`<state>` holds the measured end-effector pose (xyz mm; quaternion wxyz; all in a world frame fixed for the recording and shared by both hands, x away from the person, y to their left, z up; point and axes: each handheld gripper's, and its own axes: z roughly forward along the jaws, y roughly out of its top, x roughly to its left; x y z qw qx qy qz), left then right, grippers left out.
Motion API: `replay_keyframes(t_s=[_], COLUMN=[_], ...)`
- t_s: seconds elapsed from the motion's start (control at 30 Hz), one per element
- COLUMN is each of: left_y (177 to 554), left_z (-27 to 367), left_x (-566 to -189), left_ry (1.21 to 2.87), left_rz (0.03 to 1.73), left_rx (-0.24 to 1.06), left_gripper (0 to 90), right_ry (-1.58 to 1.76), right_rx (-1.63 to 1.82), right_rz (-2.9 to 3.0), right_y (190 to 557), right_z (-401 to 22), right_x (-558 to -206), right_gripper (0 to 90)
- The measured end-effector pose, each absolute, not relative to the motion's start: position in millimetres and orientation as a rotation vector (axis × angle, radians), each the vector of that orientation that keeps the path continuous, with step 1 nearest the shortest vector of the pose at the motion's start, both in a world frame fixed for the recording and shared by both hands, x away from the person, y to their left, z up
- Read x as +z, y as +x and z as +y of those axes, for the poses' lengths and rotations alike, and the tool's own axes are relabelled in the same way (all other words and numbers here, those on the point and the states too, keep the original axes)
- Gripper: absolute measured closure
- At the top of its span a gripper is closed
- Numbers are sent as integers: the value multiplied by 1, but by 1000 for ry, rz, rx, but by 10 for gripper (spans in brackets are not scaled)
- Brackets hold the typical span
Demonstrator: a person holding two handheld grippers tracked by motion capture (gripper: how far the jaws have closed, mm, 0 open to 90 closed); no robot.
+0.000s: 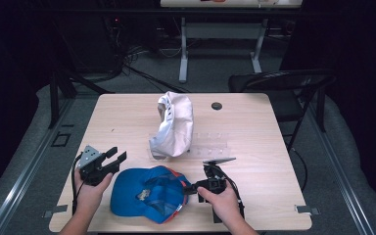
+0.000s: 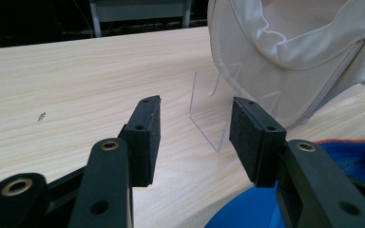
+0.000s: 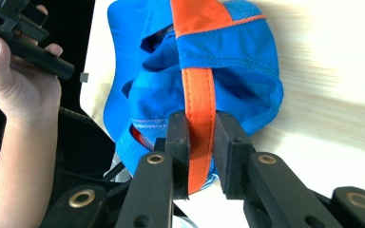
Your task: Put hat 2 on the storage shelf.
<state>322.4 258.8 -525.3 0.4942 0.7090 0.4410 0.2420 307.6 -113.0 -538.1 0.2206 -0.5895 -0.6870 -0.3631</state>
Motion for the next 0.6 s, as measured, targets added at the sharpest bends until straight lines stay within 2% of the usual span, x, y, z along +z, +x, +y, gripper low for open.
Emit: replay_keyframes(t_s=[0.5,0.6], left_y=[322,322], left_z=[258,258], left_x=[-525,-525], left_ry=[1724,1726], left_rz=[1063,1066], left_rx=[589,590], left_gripper=[544,544], right_ry=[-1738,-1774], right_rx=[-1040,-939], right_rz=[-1837,-1935], right_y=[308,309], right_z=[-162,-172], right_x=[-530,-522], right_gripper=[775,775])
